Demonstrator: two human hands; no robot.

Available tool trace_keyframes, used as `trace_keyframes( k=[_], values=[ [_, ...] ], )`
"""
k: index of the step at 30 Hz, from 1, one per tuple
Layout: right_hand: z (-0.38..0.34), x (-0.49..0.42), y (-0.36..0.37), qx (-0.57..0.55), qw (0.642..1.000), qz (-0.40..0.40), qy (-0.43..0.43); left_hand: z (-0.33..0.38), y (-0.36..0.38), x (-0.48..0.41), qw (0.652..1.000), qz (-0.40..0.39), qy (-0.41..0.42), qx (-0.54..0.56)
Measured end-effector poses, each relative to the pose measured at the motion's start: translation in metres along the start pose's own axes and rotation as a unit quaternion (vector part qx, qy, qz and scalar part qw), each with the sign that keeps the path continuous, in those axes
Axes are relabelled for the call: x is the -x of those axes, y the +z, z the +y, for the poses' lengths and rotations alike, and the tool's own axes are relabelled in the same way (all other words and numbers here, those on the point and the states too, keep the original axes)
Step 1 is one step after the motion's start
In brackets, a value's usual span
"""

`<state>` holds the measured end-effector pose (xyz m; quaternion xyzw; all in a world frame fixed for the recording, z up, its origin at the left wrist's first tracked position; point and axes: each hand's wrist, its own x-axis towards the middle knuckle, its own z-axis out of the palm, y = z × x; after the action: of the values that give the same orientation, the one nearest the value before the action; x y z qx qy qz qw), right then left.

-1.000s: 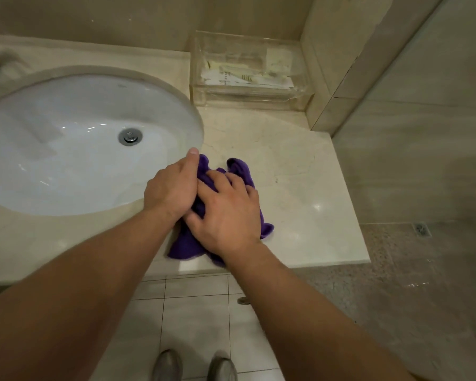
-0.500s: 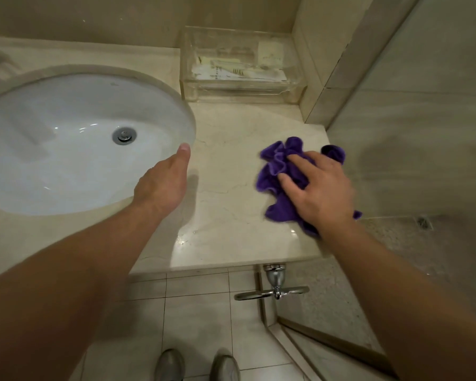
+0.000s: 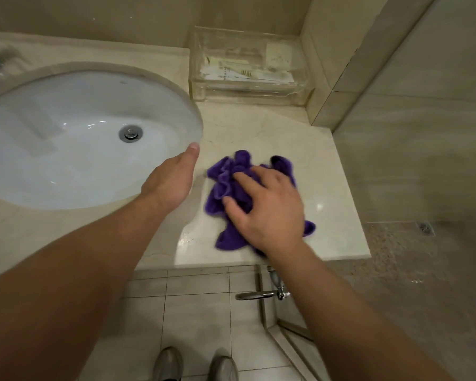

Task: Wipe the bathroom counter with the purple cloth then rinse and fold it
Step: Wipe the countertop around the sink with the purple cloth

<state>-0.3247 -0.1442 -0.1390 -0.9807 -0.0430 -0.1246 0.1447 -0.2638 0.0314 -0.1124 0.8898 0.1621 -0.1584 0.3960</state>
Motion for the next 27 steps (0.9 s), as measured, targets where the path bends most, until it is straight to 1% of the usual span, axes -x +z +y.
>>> trace_keyframes(
  k=[2, 5, 8, 9, 12, 14, 15, 17, 18, 19, 20, 21, 22, 23, 24, 25, 26, 27],
  values=[
    [-0.026, 0.002, 0.006, -0.017, 0.999, -0.026, -0.028, -0.001, 0.0, -0.001, 1.0, -0.008, 0.007, 0.005],
    [-0.031, 0.0, 0.003, -0.042, 0.998, -0.026, -0.039, -0.002, 0.0, -0.001, 1.0, -0.02, 0.009, 0.02],
    [-0.028, -0.019, -0.014, -0.085, 0.996, -0.031, -0.027, -0.003, -0.001, -0.001, 1.0, -0.01, 0.004, 0.003],
    [-0.029, -0.028, -0.024, -0.109, 0.994, -0.016, -0.016, -0.004, -0.002, -0.001, 1.0, -0.007, 0.004, -0.002],
    [-0.028, -0.068, -0.06, -0.159, 0.982, 0.099, 0.009, -0.005, -0.003, -0.002, 1.0, -0.013, 0.009, 0.006],
    [-0.03, -0.099, -0.09, -0.158, 0.973, 0.17, -0.001, -0.007, -0.003, -0.003, 1.0, -0.016, 0.01, 0.007],
    [-0.033, -0.114, -0.103, -0.15, 0.964, 0.22, -0.011, -0.007, -0.003, -0.003, 1.0, -0.014, 0.01, 0.008],
    [-0.035, -0.135, -0.132, -0.16, 0.925, 0.343, -0.018, -0.008, -0.002, -0.004, 1.0, -0.012, 0.012, 0.011],
    [-0.033, -0.144, -0.143, -0.173, 0.921, 0.35, 0.003, -0.008, -0.002, -0.004, 1.0, -0.011, 0.013, 0.015],
    [-0.033, -0.146, -0.151, -0.176, 0.931, 0.318, 0.022, -0.007, -0.002, -0.004, 1.0, -0.011, 0.011, 0.017],
    [-0.031, -0.142, -0.157, -0.186, 0.941, 0.282, 0.018, -0.007, -0.002, -0.004, 1.0, -0.01, 0.009, 0.021],
    [-0.034, -0.134, -0.159, -0.176, 0.936, 0.304, -0.02, -0.006, -0.002, -0.004, 1.0, -0.01, 0.007, 0.022],
    [-0.033, -0.121, -0.154, -0.171, 0.922, 0.338, -0.074, -0.005, -0.002, -0.004, 1.0, -0.011, 0.004, 0.021],
    [-0.032, -0.106, -0.144, -0.194, 0.921, 0.318, -0.114, -0.005, -0.002, -0.004, 1.0, -0.012, 0.0, 0.017],
    [-0.029, -0.093, -0.125, -0.195, 0.931, 0.27, -0.147, -0.005, -0.001, -0.004, 1.0, -0.013, -0.002, 0.011],
    [-0.025, -0.072, -0.106, -0.201, 0.948, 0.182, -0.164, -0.005, -0.001, -0.004, 1.0, -0.011, -0.004, 0.007],
    [-0.021, -0.048, -0.09, -0.216, 0.961, 0.074, -0.159, -0.004, 0.0, -0.004, 1.0, -0.009, -0.003, 0.004],
    [-0.015, -0.028, -0.075, -0.229, 0.964, -0.004, -0.135, -0.004, 0.001, -0.003, 1.0, -0.007, -0.002, 0.004]
  ],
)
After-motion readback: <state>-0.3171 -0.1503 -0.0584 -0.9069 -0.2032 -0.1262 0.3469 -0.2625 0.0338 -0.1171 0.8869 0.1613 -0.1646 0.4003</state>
